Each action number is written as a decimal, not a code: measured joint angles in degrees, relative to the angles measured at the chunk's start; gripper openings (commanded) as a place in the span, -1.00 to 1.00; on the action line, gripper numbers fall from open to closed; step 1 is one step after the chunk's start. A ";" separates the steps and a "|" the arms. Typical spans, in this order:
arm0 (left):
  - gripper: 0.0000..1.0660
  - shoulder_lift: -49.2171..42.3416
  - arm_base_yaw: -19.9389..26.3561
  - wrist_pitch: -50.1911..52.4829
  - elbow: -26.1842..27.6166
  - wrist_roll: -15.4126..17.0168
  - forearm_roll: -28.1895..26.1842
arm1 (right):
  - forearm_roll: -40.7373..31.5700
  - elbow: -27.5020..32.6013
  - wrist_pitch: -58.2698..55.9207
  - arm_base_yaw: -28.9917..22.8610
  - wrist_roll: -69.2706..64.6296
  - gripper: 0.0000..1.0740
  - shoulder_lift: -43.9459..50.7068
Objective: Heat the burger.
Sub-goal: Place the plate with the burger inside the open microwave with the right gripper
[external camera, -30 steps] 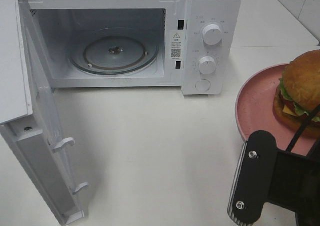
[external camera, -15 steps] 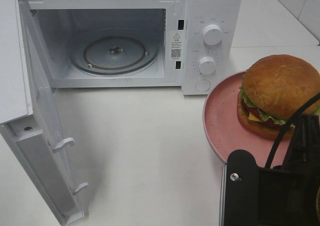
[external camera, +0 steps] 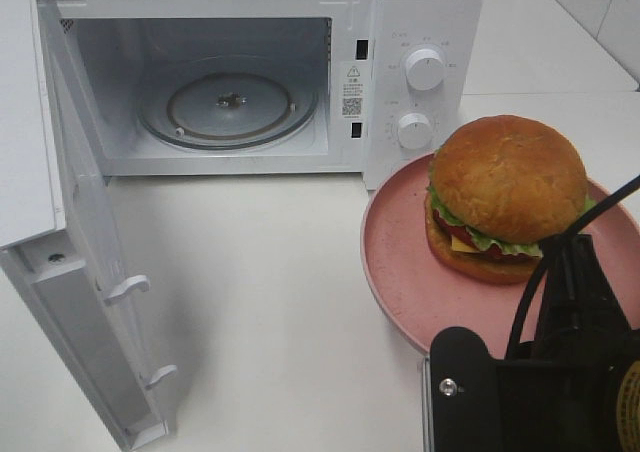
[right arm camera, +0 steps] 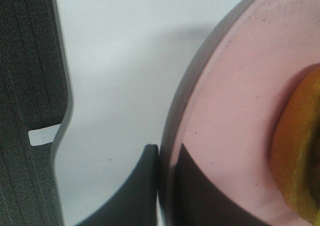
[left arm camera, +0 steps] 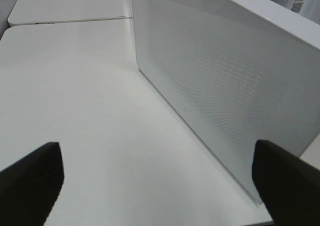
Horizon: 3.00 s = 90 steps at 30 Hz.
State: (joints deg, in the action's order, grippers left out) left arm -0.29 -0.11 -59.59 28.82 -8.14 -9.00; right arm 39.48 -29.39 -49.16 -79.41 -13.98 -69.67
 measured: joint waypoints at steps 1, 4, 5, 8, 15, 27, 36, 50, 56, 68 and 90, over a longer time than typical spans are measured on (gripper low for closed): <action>0.77 0.00 0.00 0.00 0.00 0.00 0.00 | 0.00 0.00 0.86 0.00 1.03 -1.00 0.00; 0.77 0.00 0.00 0.00 0.00 0.00 0.00 | 0.00 0.00 2.23 0.00 2.58 -1.00 0.00; 0.77 0.00 0.00 0.00 0.00 0.00 0.00 | 0.00 0.00 3.32 0.00 3.67 -1.00 -0.06; 0.77 0.00 0.00 0.00 0.00 0.00 0.00 | 0.00 0.00 3.78 0.00 4.07 -1.00 -0.06; 0.77 0.00 0.00 0.00 0.00 0.00 0.00 | 0.00 0.00 6.19 0.00 7.85 -1.00 -0.06; 0.77 0.00 0.00 0.00 0.00 0.00 0.00 | -0.52 0.00 8.48 0.00 15.30 -1.00 -0.11; 0.77 0.00 0.00 0.00 0.00 0.00 0.00 | -0.63 0.00 9.17 0.00 20.80 -1.00 -0.11; 0.77 0.00 0.00 0.00 0.00 0.00 0.00 | -0.63 0.00 9.63 0.00 22.12 -1.00 -0.11; 0.77 0.00 0.00 0.00 0.00 0.00 0.00 | -0.86 0.00 12.95 0.00 26.01 -1.00 -0.17; 0.77 0.00 0.00 0.00 0.00 0.00 0.00 | -3.67 0.00 14.90 2.86 32.89 -1.00 -0.17; 0.77 0.00 0.00 0.00 0.00 0.00 0.00 | -16.73 0.00 18.05 20.23 60.10 -1.00 -0.17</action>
State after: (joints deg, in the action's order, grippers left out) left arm -0.29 -0.11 -59.59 28.82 -8.14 -9.00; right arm 22.75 -29.39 -31.11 -59.19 46.12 -69.84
